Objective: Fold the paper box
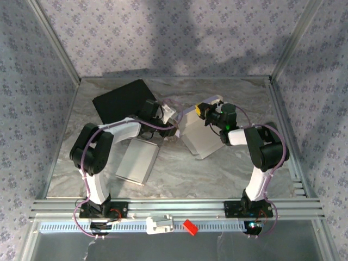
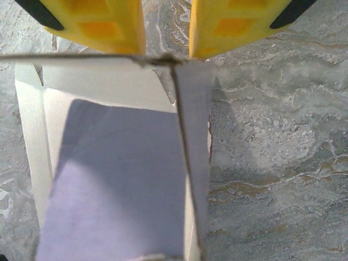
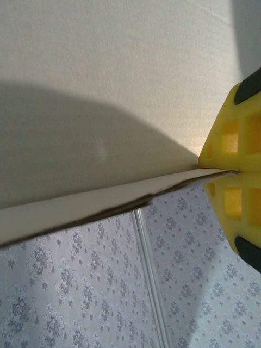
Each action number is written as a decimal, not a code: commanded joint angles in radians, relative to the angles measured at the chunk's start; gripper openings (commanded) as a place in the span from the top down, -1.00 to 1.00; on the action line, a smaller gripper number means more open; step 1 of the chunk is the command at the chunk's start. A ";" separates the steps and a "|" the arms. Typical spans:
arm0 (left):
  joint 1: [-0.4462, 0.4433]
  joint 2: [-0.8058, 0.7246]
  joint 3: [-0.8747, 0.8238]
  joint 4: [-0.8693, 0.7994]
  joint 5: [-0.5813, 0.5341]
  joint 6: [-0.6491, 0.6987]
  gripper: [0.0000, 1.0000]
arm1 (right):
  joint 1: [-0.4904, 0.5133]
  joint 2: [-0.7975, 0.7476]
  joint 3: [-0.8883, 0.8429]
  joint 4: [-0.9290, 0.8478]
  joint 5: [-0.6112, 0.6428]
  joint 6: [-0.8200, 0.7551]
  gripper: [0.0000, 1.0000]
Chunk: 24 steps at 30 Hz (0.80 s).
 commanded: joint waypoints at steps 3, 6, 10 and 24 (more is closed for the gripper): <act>0.002 0.016 0.040 0.099 0.064 -0.022 0.45 | 0.009 0.026 0.021 0.019 0.020 0.043 1.00; -0.001 0.021 0.035 0.132 0.049 -0.052 0.39 | 0.015 0.038 0.022 0.043 0.037 0.063 1.00; -0.003 0.019 0.030 0.163 0.008 -0.083 0.35 | 0.030 0.042 0.042 0.060 0.073 0.088 1.00; 0.014 0.070 0.063 0.238 0.005 -0.111 0.42 | 0.052 0.091 0.090 0.101 0.104 0.122 1.00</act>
